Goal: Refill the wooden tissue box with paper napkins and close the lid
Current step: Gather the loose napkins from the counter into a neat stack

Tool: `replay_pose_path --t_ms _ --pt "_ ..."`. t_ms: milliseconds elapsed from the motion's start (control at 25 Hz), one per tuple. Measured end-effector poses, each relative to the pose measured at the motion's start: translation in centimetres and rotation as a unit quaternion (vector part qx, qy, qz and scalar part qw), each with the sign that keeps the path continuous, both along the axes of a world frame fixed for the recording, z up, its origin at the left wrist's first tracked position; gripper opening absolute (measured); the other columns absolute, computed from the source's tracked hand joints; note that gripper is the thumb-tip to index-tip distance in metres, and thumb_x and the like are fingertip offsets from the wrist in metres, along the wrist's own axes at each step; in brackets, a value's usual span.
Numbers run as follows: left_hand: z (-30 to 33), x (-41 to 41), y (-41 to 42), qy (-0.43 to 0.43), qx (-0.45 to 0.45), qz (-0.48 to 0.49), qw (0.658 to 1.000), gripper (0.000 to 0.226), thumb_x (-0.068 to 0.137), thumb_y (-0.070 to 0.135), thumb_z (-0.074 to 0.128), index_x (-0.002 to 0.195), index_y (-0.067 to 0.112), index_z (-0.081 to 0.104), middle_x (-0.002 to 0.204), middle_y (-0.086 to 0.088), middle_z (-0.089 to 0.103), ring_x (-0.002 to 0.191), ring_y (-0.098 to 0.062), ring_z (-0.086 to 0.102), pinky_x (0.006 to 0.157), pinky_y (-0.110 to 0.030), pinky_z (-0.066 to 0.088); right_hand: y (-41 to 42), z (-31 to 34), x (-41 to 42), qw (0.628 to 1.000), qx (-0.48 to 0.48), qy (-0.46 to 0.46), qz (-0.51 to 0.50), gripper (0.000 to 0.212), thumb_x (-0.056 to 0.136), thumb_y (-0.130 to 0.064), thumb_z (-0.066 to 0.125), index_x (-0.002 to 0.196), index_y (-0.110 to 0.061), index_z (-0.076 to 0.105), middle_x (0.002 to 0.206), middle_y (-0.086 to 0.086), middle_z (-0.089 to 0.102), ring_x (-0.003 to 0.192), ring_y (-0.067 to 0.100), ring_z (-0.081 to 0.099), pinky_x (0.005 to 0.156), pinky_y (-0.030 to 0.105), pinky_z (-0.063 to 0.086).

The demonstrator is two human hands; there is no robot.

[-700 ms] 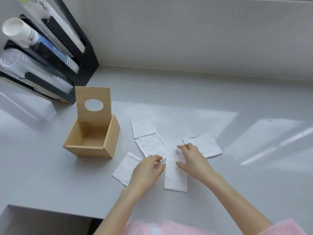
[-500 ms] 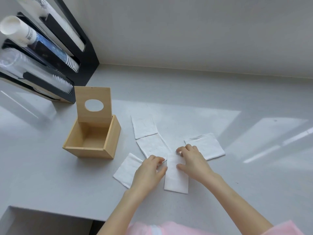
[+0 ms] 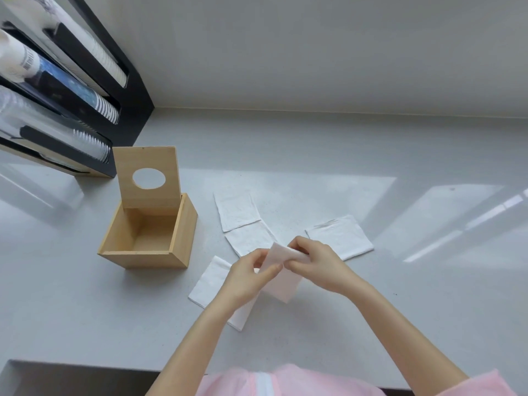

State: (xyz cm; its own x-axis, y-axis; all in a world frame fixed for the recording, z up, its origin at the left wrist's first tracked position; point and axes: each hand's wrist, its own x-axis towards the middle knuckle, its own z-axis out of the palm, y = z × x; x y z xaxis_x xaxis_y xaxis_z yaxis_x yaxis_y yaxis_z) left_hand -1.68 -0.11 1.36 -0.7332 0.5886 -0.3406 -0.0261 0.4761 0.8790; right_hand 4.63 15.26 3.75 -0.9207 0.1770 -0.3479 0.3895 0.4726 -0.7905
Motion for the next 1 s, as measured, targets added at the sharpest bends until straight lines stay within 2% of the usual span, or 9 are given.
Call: replay_pose_path --t_ms 120,240,320,400,480,600,800,920,1000 --pt "0.8 0.1 0.0 -0.110 0.077 0.029 0.991 0.014 0.086 0.023 0.059 0.096 0.016 0.066 0.093 0.003 0.070 0.077 0.005 0.065 0.064 -0.005 0.048 0.2 1.0 -0.2 0.999 -0.034 0.015 -0.005 0.020 0.082 -0.020 0.061 0.071 -0.034 0.051 0.073 -0.013 0.054 0.067 0.004 0.051 0.055 0.018 0.036" --pt "0.9 0.3 0.1 -0.120 0.085 0.058 0.987 0.013 0.087 0.021 0.058 0.087 0.010 0.064 0.080 0.002 0.066 0.062 0.005 0.061 0.056 -0.005 0.045 0.6 1.1 -0.2 0.997 -0.063 0.021 -0.025 0.016 0.083 -0.020 0.061 0.073 -0.029 0.053 0.075 -0.010 0.057 0.071 0.009 0.055 0.061 0.021 0.041" --pt "0.7 0.4 0.1 -0.121 0.087 0.078 0.986 0.014 0.087 0.023 0.057 0.086 0.010 0.064 0.077 0.004 0.066 0.063 0.003 0.060 0.055 -0.006 0.044 1.0 0.7 0.1 0.996 -0.063 0.024 -0.054 0.012 0.086 -0.023 0.058 0.075 -0.026 0.056 0.075 -0.010 0.061 0.074 0.011 0.060 0.068 0.024 0.046" --pt "0.5 0.4 -0.1 -0.124 0.091 0.109 0.982 0.013 0.087 0.024 0.057 0.085 0.014 0.065 0.074 0.010 0.067 0.062 0.006 0.061 0.054 -0.005 0.044 2.1 0.1 0.3 0.994 -0.008 0.034 -0.106 0.007 0.087 -0.023 0.057 0.081 -0.023 0.060 0.078 -0.008 0.064 0.078 0.012 0.063 0.070 0.022 0.046" --pt "0.3 0.4 -0.2 -0.131 0.088 0.125 0.980 0.014 0.088 0.025 0.056 0.083 0.016 0.065 0.072 0.014 0.068 0.062 0.008 0.062 0.055 -0.004 0.044 3.9 -0.4 0.4 0.986 0.116 0.034 -0.118 0.010 0.088 -0.020 0.056 0.095 -0.018 0.063 0.091 -0.003 0.064 0.091 0.015 0.061 0.077 0.025 0.047" --pt "0.3 0.4 0.0 -0.136 0.081 0.134 0.978 0.013 0.088 0.025 0.055 0.084 0.018 0.065 0.077 0.013 0.068 0.066 0.006 0.063 0.058 -0.005 0.047 6.4 -1.1 -0.3 0.961 0.275 -0.001 -0.026 0.033 0.089 -0.018 0.053 0.122 -0.016 0.052 0.124 0.001 0.053 0.114 0.020 0.050 0.092 0.035 0.043" --pt "0.2 0.2 -0.4 -0.142 0.081 0.152 0.975 0.015 0.089 0.026 0.053 0.090 0.016 0.064 0.086 0.006 0.068 0.082 -0.009 0.062 0.074 -0.020 0.047 8.7 -1.9 -2.2 0.940 0.329 -0.080 0.038 0.062 0.083 -0.025 0.060 0.139 -0.019 0.034 0.143 0.002 0.038 0.130 0.022 0.036 0.106 0.034 0.028" --pt "-0.1 0.4 -0.7 -0.155 0.080 0.157 0.972 0.015 0.089 0.026 0.052 0.092 0.018 0.064 0.090 0.006 0.068 0.087 -0.010 0.063 0.080 -0.024 0.047 8.9 -2.3 -2.5 0.937 0.327 -0.121 0.029 0.055 0.080 -0.026 0.063 0.131 -0.022 0.044 0.133 0.004 0.044 0.122 0.024 0.042 0.104 0.034 0.029" --pt "-0.1 0.5 -0.5 -0.158 0.079 0.152 0.973 0.014 0.090 0.026 0.052 0.093 0.020 0.064 0.091 0.008 0.069 0.087 -0.008 0.063 0.079 -0.022 0.046 8.7 -2.3 -2.6 0.931 0.336 -0.142 0.024 0.045 0.080 -0.027 0.062 0.123 -0.022 0.048 0.123 0.005 0.051 0.117 0.024 0.043 0.099 0.034 0.031"
